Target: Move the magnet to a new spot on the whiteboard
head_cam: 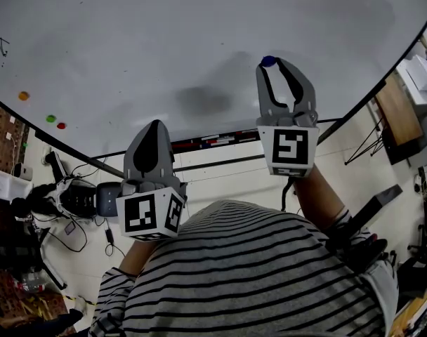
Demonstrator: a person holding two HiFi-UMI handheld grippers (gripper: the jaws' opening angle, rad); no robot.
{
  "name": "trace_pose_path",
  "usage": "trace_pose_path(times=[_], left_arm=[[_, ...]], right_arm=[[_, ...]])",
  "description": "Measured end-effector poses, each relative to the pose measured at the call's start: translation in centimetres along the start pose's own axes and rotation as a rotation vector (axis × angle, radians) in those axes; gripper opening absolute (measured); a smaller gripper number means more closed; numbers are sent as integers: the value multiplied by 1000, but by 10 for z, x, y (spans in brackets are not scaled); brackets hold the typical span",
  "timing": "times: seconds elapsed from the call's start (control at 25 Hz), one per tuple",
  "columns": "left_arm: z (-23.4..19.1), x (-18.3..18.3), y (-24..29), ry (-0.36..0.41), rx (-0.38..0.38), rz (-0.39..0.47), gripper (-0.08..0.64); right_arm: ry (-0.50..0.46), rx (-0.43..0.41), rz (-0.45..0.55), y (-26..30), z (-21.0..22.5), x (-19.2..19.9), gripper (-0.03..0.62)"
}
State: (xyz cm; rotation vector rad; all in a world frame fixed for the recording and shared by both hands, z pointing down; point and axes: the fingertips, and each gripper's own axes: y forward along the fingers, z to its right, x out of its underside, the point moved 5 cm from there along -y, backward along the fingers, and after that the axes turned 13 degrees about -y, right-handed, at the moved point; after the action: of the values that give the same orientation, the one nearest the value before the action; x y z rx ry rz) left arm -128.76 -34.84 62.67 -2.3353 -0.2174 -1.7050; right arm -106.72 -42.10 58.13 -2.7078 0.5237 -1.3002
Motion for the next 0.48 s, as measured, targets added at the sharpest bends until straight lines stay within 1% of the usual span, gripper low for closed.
trace_pose_path(times=[0.16,0.32,0.48], left_arm=[[22,7,-17,9,0,3,17],[56,17,-40,3,1,-3,17],[95,29,-73,12,6,11,17]], right_arm=[[60,-21,31,-40,8,-6,124],[111,-49,45,-89,22,-6,124],[133,-79,43,-142,37,-2,124]])
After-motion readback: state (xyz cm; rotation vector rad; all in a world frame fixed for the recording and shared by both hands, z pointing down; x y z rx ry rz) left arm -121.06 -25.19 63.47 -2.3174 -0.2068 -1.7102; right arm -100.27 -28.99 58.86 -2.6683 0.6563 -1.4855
